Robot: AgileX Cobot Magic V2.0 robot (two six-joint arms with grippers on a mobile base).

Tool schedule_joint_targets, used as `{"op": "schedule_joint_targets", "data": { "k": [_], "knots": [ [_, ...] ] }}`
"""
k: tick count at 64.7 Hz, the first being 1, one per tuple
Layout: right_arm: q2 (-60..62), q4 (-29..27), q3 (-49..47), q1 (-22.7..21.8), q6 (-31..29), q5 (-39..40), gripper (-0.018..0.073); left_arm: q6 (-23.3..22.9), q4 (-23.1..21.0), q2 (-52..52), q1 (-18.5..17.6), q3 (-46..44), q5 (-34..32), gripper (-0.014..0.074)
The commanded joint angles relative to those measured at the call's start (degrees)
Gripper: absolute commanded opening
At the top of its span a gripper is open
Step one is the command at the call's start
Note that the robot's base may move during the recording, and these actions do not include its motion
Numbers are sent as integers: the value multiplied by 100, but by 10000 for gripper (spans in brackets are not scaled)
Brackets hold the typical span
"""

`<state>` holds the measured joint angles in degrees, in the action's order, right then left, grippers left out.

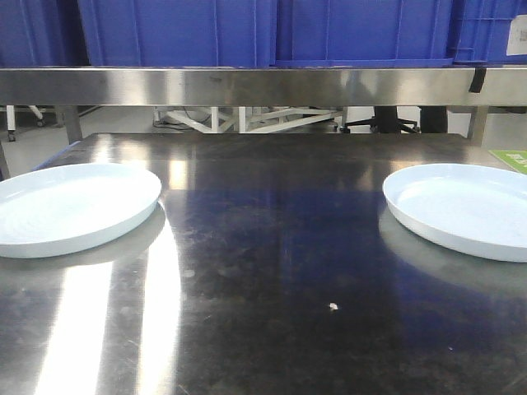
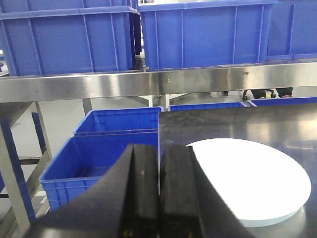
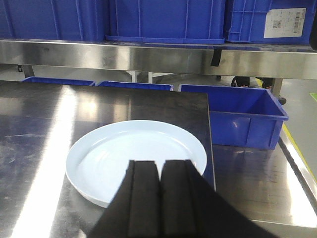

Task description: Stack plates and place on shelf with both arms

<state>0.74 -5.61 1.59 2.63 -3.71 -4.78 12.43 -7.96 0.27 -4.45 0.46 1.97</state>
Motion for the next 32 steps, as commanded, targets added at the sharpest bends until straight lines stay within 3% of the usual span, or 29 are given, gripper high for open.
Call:
{"op": "schedule_joint_targets", "data": {
  "k": [1, 32],
  "knots": [
    [96, -4, 13, -4, -36, 524, 48, -50, -4, 128, -31, 14, -461, 83],
    [96, -4, 13, -4, -36, 524, 48, -50, -58, 107, -31, -56, -452, 83]
  ]
}}
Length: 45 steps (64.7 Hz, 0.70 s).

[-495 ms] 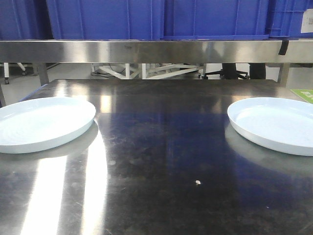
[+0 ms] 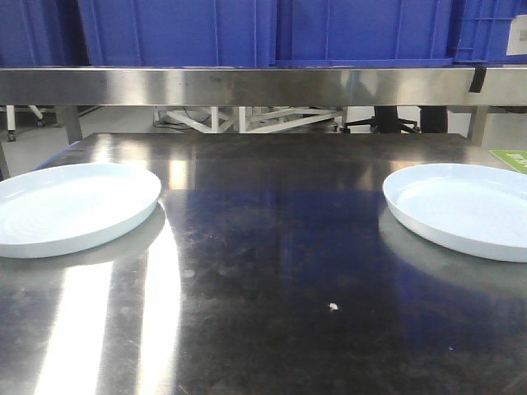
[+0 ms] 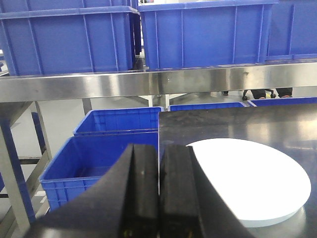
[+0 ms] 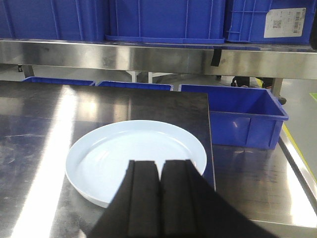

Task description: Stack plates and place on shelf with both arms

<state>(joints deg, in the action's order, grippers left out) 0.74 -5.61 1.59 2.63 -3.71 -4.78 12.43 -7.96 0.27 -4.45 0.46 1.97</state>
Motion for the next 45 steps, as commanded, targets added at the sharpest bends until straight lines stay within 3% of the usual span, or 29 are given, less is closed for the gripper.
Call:
{"op": "schedule_joint_targets", "data": {
  "k": [1, 17, 31, 45],
  "knots": [
    [96, -4, 13, -4, -36, 524, 48, -50, -58, 104, -31, -70, -452, 83],
    [96, -4, 13, -4, -36, 524, 48, -50, 27, -268, -31, -799, 72, 90],
    [96, -4, 13, -4, -36, 524, 48, -50, -33, -1293, -31, -2161, 1377, 90],
    [96, -4, 13, -4, -36, 524, 48, -50, -255, -2645, -31, -2882, 1519, 90]
  ]
}}
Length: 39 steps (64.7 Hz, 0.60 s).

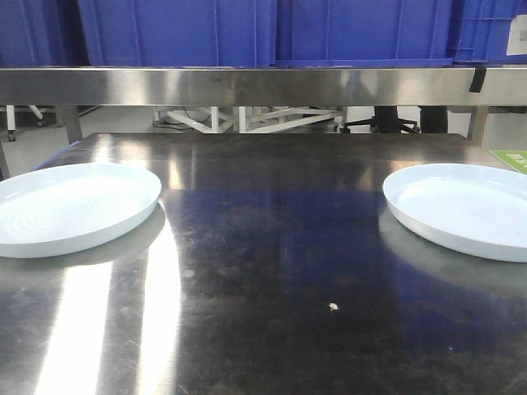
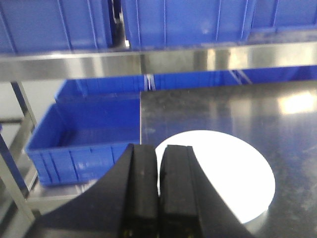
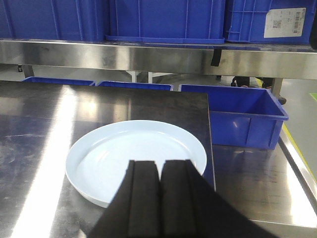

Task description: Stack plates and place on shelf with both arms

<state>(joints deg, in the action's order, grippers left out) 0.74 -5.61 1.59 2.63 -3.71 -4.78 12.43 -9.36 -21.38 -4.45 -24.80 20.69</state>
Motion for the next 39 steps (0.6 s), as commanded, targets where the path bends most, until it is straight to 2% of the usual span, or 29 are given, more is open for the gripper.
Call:
{"op": "schedule_joint_targets", "data": {
  "k": [1, 20, 39],
  "knots": [
    [96, -4, 13, -4, -36, 524, 48, -50, -116, -616, -31, -395, -353, 90],
    [96, -4, 13, -4, -36, 524, 48, -50, -156, -2555, -31, -935, -129, 90],
    [96, -4, 13, -4, -36, 524, 48, -50, -282, -4540, -31, -2234, 1171, 90]
  ]
}}
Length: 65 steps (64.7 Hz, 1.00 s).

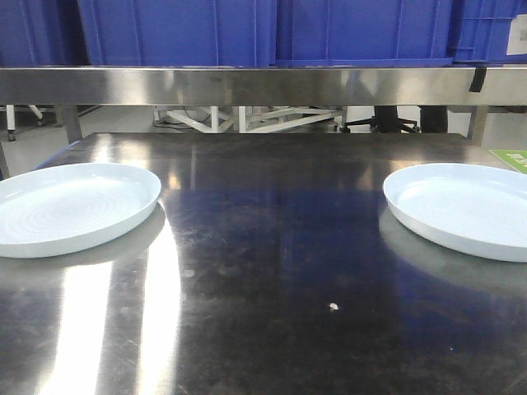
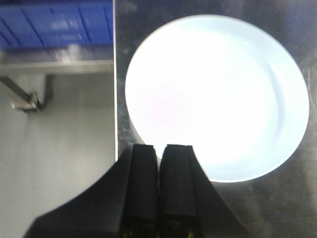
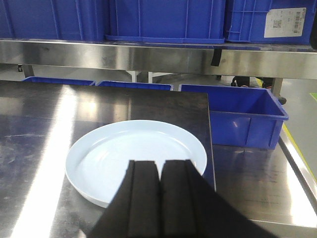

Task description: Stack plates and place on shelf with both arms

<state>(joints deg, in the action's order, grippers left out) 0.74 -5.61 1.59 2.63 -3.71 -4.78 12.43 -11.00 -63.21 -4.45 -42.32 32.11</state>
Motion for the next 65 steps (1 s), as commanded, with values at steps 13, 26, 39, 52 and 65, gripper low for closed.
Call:
{"op": "schedule_joint_targets", "data": {
  "k": [13, 26, 39, 52, 65],
  "knots": [
    [96, -4, 13, -4, -36, 524, 48, -50, -60, -1551, 134, -1453, 480, 90],
    [96, -4, 13, -4, -36, 524, 48, -50, -51, -2521, 359, -2414, 1419, 90],
    [96, -4, 13, -4, -36, 524, 48, -50, 1, -3293, 369, -3148, 2100, 258],
    [96, -4, 13, -4, -36, 524, 48, -50, 1, -3733, 369, -3475, 2224, 353],
    [96, -4, 13, -4, -36, 524, 48, -50, -22, -3955, 369, -3499, 2224, 352]
  ]
}}
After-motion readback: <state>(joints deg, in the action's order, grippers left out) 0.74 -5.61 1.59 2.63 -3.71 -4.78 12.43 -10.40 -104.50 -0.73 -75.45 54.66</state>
